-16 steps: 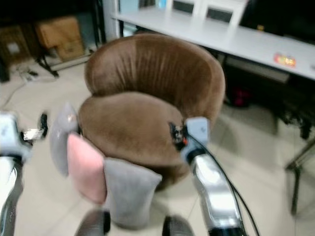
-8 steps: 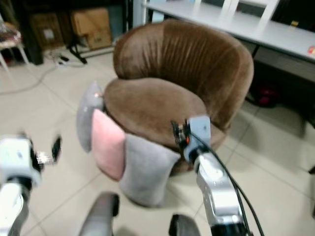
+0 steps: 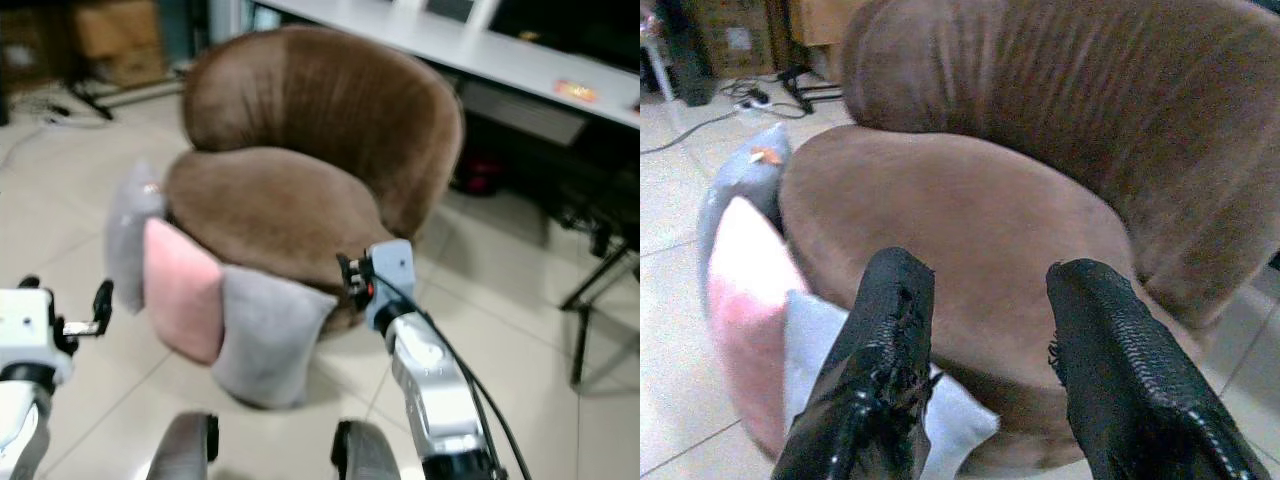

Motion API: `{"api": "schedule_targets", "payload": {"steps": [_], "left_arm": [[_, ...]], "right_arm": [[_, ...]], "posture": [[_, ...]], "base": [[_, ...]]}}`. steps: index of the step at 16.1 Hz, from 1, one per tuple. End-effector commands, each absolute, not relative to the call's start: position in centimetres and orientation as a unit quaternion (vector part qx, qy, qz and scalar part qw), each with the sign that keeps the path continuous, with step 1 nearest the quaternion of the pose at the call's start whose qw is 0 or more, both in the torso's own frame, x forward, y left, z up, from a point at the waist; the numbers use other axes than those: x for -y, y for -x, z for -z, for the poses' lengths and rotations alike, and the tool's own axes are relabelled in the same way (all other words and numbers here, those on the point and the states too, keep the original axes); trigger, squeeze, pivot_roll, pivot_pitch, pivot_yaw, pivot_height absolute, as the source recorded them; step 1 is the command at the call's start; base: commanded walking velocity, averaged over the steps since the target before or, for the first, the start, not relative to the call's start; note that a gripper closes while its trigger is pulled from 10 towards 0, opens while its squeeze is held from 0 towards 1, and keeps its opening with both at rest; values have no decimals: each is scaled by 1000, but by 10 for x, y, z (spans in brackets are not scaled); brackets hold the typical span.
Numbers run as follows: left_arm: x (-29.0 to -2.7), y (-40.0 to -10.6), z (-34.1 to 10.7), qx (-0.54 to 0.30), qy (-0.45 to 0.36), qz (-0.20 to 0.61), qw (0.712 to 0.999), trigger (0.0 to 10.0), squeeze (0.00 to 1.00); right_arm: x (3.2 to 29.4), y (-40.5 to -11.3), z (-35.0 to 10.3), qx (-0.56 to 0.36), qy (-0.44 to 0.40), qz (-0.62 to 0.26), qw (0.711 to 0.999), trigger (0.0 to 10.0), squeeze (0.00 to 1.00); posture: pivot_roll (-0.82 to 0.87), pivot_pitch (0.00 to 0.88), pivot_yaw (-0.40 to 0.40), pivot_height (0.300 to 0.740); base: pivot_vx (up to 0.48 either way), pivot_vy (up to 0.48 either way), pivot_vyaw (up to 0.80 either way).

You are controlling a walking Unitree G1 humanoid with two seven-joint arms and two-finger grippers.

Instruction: Move the pillow to the sofa from floor

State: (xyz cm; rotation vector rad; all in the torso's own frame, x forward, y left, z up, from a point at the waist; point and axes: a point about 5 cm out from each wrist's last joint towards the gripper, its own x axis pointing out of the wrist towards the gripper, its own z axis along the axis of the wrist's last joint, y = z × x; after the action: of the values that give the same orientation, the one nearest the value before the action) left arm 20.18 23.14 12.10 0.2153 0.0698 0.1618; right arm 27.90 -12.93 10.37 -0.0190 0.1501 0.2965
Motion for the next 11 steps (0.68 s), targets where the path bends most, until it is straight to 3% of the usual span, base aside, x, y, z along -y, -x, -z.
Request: {"api": "schedule_targets", "payload": {"steps": [1,3,9,11], "left_arm": [[-224,-204,-126,-21,-103,-68,992,10000,0],[-224,-205,-126,-20,-106,-65,992,10000,0],[-222,-207,-125,-22,-112,-52,992,10000,0],[-222,-207,-125,-22,-112,-50,992,10000,0]], "right_arm": [[136,-281,-107,-71,18,-137,988,10000,0],[138,-281,-106,-71,26,-129,989,10000,0],[137,-279,-106,-69,34,-143,987,10000,0],[136,-279,-106,-69,37,-146,986,10000,0]], "posture": [[72,0,-89,632],[68,0,-84,632],[55,0,-66,632],[56,0,-68,632]], "base": [[296,0,0],[300,0,800],[298,0,0],[287,0,800]]}}
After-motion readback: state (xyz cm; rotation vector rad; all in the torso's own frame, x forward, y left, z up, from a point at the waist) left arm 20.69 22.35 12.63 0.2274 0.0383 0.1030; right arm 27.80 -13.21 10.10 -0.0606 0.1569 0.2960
